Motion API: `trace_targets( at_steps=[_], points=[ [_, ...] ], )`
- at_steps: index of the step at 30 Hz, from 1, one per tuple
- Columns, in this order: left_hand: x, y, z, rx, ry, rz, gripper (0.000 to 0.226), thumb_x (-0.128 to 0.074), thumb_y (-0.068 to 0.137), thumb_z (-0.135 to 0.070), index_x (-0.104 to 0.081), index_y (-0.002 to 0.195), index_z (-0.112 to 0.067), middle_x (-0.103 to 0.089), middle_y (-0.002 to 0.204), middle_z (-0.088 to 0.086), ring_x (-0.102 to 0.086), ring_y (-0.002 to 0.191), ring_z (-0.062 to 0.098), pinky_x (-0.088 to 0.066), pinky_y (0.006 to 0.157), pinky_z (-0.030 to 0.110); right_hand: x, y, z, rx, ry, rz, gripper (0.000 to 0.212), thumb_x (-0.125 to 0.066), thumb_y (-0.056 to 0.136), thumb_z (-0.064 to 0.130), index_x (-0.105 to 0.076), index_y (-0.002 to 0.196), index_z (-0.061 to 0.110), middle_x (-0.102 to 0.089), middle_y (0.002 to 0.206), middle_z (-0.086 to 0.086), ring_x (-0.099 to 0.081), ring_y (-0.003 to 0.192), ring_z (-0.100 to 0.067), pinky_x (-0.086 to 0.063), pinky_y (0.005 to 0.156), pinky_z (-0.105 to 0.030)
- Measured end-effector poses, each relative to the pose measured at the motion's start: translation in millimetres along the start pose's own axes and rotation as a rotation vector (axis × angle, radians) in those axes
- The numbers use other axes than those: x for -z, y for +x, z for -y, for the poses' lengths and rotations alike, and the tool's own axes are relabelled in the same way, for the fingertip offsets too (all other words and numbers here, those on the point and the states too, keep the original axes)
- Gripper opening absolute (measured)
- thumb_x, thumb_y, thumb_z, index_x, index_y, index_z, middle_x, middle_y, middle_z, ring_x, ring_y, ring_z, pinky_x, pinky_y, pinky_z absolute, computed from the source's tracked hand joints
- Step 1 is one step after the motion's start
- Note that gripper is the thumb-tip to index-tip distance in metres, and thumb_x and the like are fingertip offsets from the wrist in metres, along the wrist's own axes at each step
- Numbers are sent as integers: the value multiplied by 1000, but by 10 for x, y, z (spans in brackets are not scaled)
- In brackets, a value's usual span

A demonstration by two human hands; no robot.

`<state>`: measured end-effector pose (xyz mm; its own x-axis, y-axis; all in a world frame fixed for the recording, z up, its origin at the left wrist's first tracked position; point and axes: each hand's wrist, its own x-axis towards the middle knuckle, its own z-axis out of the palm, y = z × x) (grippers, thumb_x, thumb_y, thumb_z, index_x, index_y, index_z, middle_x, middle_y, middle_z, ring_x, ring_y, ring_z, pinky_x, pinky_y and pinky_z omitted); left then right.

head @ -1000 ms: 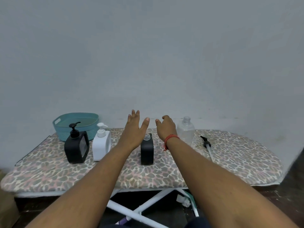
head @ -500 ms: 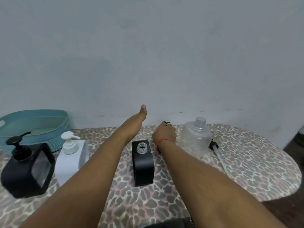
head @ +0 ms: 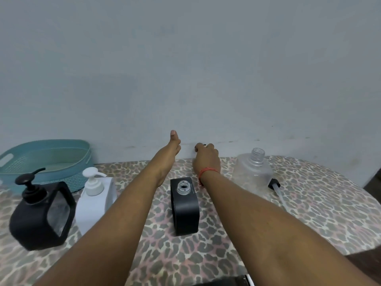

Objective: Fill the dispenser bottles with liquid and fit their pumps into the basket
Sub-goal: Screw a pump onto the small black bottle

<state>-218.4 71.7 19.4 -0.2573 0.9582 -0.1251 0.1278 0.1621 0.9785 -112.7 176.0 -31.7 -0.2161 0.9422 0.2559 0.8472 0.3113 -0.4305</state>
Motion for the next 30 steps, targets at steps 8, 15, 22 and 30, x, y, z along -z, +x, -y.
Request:
trace_targets(
  at_steps=[8,15,22,30],
  points=[
    [105,-743,-275,-22,89,-100,96,-10,77,-90,-15,159,-39,-17,167,-8,-17,153,21,-12,121,50,723,-306,394,86,499,-167,37,-47,86,-6,-46,121,7,-54,117,-10,-56,103,-28,-50,87,-40],
    [37,-1516,-449,-164,288,-182,91,-10,81,-84,-2,159,-39,2,168,-12,-4,155,15,-9,123,47,1336,-705,487,99,700,-166,46,-57,92,3,-51,137,4,-46,137,-12,-56,110,-24,-46,96,-28],
    [-153,-1815,-403,-234,520,-229,88,-22,91,-76,11,159,-30,19,166,-8,15,153,13,-2,122,46,1632,-1230,348,128,951,-86,32,-67,87,5,-62,117,14,-68,116,-2,-64,105,-16,-53,96,-35],
    [-197,-1703,-114,-207,628,-257,99,-53,93,-63,12,159,-26,19,166,-3,16,153,18,-6,122,45,1614,-1407,270,182,1045,-57,32,-70,86,8,-57,111,23,-66,108,6,-66,96,-8,-48,78,-17]
  ],
)
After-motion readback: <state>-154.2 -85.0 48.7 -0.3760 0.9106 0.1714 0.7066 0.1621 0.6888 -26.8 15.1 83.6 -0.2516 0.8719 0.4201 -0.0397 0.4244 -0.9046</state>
